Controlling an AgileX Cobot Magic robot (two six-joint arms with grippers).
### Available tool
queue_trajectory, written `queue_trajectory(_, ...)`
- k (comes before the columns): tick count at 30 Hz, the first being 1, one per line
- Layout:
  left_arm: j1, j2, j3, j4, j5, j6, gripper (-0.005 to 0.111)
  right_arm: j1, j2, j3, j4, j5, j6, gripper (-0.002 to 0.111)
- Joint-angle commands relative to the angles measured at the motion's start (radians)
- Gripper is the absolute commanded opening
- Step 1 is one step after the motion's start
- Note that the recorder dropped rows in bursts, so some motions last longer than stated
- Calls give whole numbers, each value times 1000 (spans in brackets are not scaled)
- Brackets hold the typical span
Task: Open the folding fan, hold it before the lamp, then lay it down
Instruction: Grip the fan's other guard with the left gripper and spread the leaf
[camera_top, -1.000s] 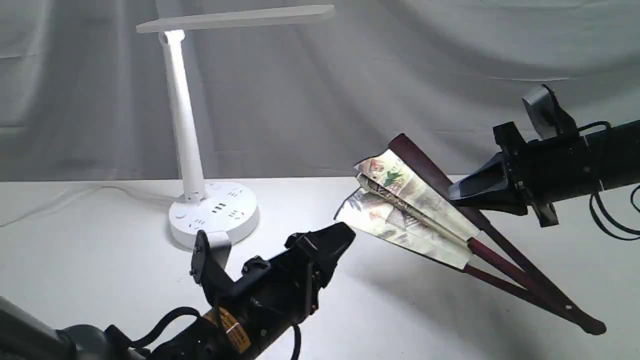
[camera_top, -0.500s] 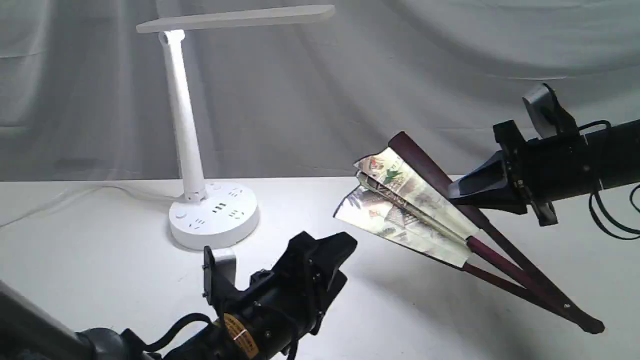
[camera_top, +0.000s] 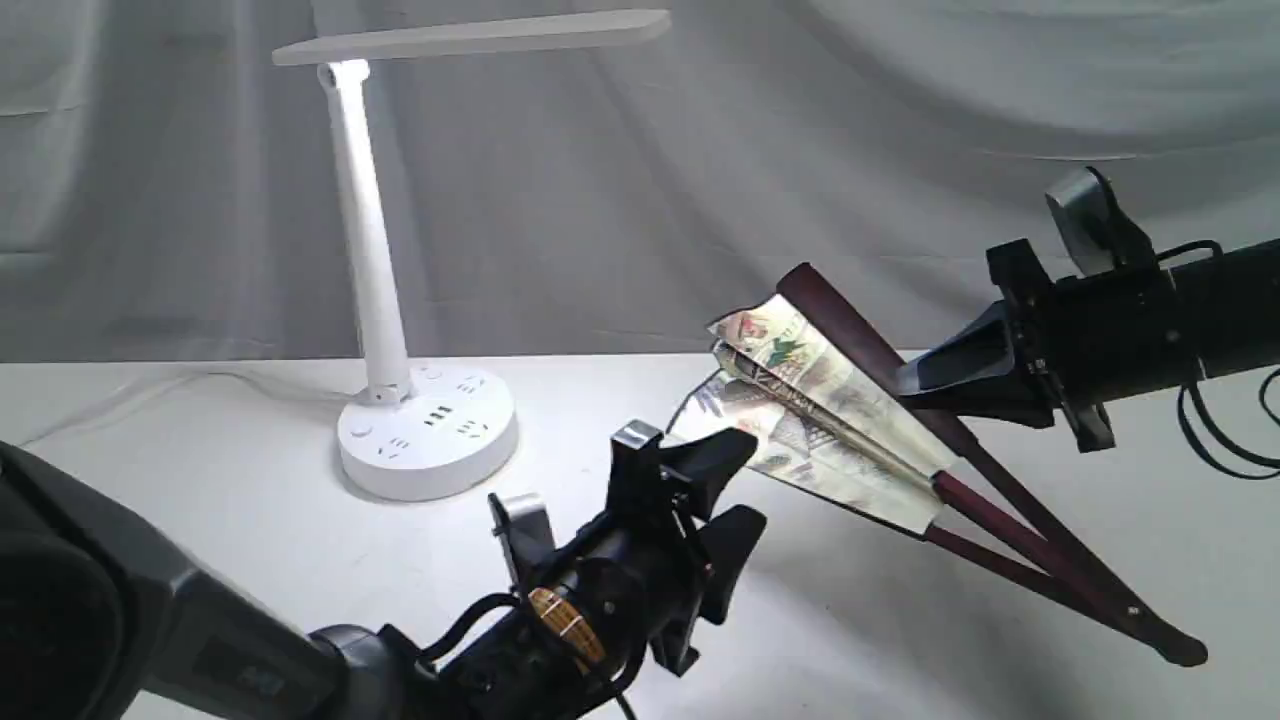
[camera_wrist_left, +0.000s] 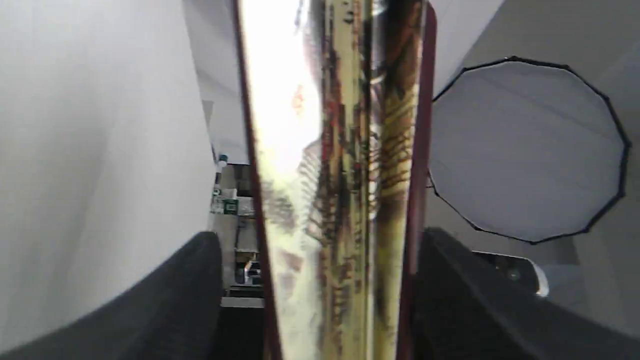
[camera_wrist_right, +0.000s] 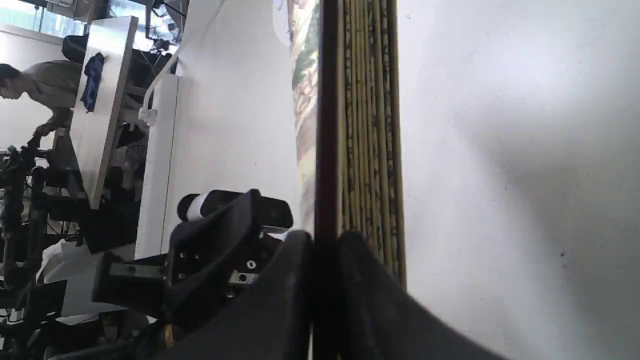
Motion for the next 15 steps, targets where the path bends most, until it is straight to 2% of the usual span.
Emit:
queue_trajectory(1,2,21,-62,21,-18,-14,57,7,-15,2,20,3,2,0)
queue_trajectory(5,2,48,-99,23,-18,-64,57,23,-15,2,20,3,-2,0)
queue_trajectory(15,2,81,-101,19,-18,-65,57,21,-15,2,20,3,1,0)
